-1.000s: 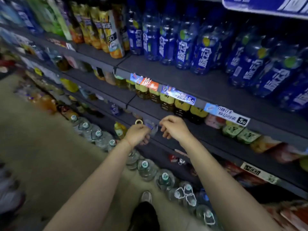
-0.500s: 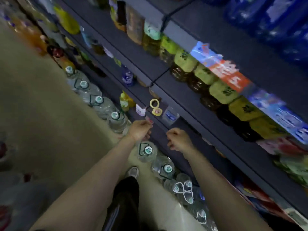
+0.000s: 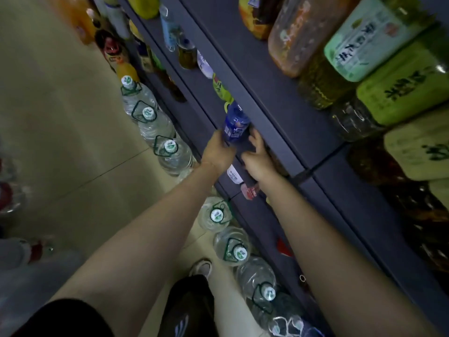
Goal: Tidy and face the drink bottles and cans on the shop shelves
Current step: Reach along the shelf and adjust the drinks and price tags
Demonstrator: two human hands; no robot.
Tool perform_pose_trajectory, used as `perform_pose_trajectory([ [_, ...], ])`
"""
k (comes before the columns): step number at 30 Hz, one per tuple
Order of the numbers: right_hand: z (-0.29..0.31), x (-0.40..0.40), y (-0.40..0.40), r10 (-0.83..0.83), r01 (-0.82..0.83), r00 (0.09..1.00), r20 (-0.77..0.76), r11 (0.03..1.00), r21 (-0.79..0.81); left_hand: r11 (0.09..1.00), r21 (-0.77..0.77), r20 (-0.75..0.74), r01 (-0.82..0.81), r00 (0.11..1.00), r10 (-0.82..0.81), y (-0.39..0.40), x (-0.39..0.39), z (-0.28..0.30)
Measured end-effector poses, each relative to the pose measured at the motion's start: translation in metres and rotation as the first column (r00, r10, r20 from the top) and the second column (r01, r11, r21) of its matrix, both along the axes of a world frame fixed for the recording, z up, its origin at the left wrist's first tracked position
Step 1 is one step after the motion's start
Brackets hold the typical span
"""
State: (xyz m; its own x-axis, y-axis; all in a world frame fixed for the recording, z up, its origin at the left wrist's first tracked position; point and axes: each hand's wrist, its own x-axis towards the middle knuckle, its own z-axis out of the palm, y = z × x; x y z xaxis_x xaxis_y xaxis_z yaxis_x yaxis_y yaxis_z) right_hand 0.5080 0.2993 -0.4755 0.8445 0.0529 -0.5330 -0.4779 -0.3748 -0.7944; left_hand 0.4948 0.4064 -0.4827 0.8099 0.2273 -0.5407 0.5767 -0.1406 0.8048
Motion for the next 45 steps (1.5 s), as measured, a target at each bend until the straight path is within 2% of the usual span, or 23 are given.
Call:
perform_pose_trajectory([
  [2, -0.021, 0.018, 0.006, -0.039, 0.04, 0.998, 0.053, 0.999, -0.001, 0.998, -0.051, 0.073, -0.041, 0.996, 0.045, 0.002, 0.017, -0.011],
  [5, -0.095, 0.045, -0.01, -0.007, 0.014, 0.996, 0.09, 0.997, -0.076, 0.991, -0.133, 0.223, -0.017, 0.974, 0.047, 0.006, 0.036, -0.023],
  [6, -0.105, 0.047, -0.012, -0.001, 0.011, 0.994, 0.111, 0.997, -0.083, 0.99, -0.143, 0.271, 0.012, 0.962, 0.027, 0.007, 0.041, -0.028],
  [8, -0.083, 0.04, -0.003, -0.019, 0.027, 0.991, 0.136, 0.998, -0.063, 0.99, -0.106, 0.297, 0.091, 0.953, -0.056, 0.011, 0.053, -0.037],
  [11, -0.058, 0.037, 0.007, -0.066, 0.068, 0.993, 0.102, 0.997, -0.021, 0.995, 0.026, 0.259, 0.1, 0.96, -0.104, 0.016, 0.064, -0.048],
  [13, -0.049, 0.035, 0.01, -0.046, 0.05, 0.997, 0.059, 0.997, -0.058, 0.983, 0.147, 0.205, 0.11, 0.969, -0.139, 0.016, 0.065, -0.048],
  [16, -0.044, 0.025, 0.008, 0.005, 0.005, 0.993, 0.116, 0.997, -0.08, 0.965, 0.231, 0.131, 0.124, 0.979, -0.157, 0.011, 0.059, -0.047],
  [19, -0.034, 0.011, 0.008, 0.01, -0.006, 0.995, 0.099, 0.999, -0.04, 0.97, 0.227, 0.164, 0.089, 0.978, -0.128, 0.008, 0.045, -0.046],
  [23, -0.032, -0.02, 0.0, 0.065, -0.061, 0.986, 0.15, 0.998, -0.031, 0.97, 0.214, 0.067, 0.118, 0.989, -0.135, 0.014, 0.011, -0.042],
  [27, -0.02, -0.067, -0.015, 0.143, -0.139, 0.987, 0.072, 0.989, -0.057, 0.993, 0.067, 0.019, 0.096, 0.995, -0.098, 0.013, -0.033, -0.026],
  [33, 0.038, -0.12, -0.044, 0.11, -0.109, 0.99, 0.084, 0.994, -0.017, 0.978, -0.128, 0.115, 0.165, 0.982, -0.151, -0.01, -0.083, 0.048],
  [38, 0.11, -0.177, -0.085, -0.002, -0.004, 0.974, 0.225, 1.0, 0.024, 0.945, -0.192, 0.268, 0.265, 0.941, -0.209, -0.057, -0.134, 0.14],
  [45, 0.232, -0.285, -0.173, -0.073, 0.043, 0.904, 0.422, 0.996, 0.082, 0.888, -0.379, 0.43, 0.261, 0.899, -0.081, -0.152, -0.249, 0.267],
])
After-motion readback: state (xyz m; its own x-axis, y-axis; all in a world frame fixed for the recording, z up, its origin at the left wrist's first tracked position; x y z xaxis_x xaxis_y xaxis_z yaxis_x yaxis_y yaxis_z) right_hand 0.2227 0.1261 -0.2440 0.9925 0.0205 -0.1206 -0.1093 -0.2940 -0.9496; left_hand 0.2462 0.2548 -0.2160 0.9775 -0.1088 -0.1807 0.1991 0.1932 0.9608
